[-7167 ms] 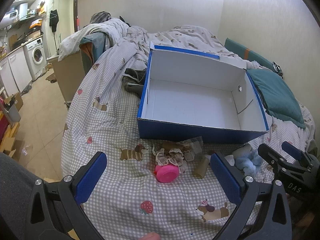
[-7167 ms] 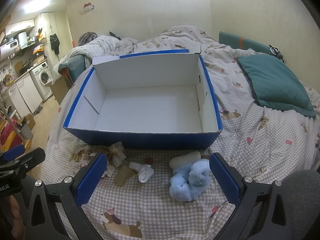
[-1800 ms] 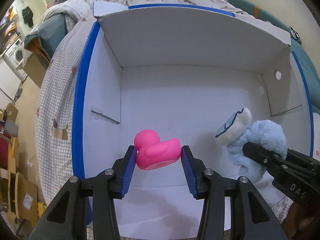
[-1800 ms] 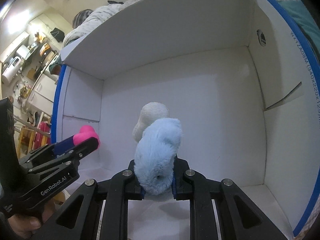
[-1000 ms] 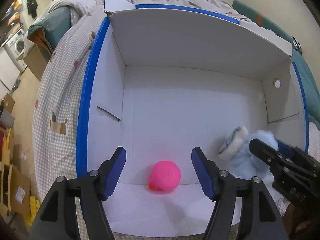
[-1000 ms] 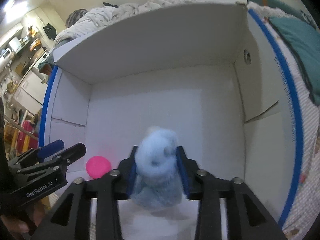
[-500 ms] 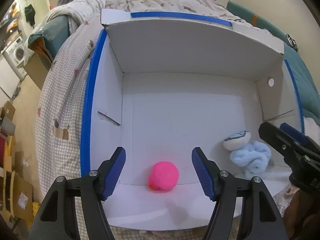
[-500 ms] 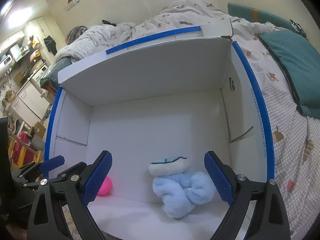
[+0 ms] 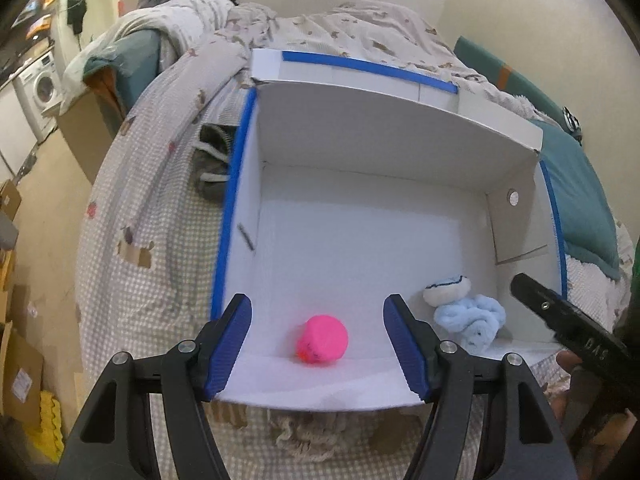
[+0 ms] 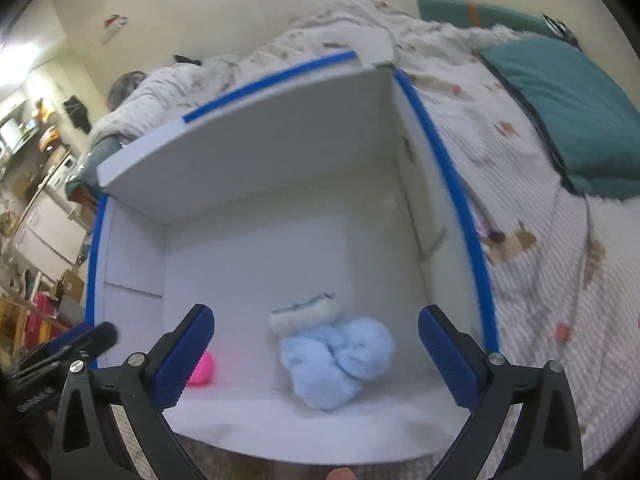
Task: Organize soft objects
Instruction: 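Withdraw both grippers from the box toward the remaining toys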
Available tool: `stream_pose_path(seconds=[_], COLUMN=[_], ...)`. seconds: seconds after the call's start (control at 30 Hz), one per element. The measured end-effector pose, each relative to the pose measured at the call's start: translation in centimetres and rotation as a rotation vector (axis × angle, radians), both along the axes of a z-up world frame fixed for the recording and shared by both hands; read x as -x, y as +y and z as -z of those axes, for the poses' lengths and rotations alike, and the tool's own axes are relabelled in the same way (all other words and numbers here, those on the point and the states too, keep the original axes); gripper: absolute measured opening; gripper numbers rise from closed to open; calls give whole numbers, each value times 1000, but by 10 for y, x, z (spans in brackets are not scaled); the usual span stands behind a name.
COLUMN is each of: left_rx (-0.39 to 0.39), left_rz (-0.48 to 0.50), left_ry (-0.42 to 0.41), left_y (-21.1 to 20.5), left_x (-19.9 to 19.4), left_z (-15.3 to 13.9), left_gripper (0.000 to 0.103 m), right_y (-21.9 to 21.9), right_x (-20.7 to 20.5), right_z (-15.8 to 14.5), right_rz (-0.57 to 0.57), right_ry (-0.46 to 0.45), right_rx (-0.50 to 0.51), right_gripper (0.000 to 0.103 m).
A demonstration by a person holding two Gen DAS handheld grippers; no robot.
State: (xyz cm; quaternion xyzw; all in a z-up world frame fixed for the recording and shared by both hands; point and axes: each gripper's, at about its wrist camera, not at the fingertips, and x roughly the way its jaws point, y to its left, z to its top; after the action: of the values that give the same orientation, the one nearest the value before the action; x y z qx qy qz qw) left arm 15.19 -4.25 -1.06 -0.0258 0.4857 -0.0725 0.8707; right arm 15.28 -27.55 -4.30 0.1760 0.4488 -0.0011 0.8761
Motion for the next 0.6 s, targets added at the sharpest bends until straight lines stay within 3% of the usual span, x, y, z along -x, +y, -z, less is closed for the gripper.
stream_pose_path(seconds=[0.23, 0.6], left_rx=[-1, -28], left_rz=[-38, -115], left_ry=[9, -18], left_y=[24, 62], left_x=[28, 85], left_z=[-4, 1], left_gripper=[66, 66], right_y=[-8, -2], right_x=[34, 89], right_z=[-8, -7], right_rz=[31, -17], right_ry=[-69, -62], right_rx=[-33, -12], right_gripper=[103, 103])
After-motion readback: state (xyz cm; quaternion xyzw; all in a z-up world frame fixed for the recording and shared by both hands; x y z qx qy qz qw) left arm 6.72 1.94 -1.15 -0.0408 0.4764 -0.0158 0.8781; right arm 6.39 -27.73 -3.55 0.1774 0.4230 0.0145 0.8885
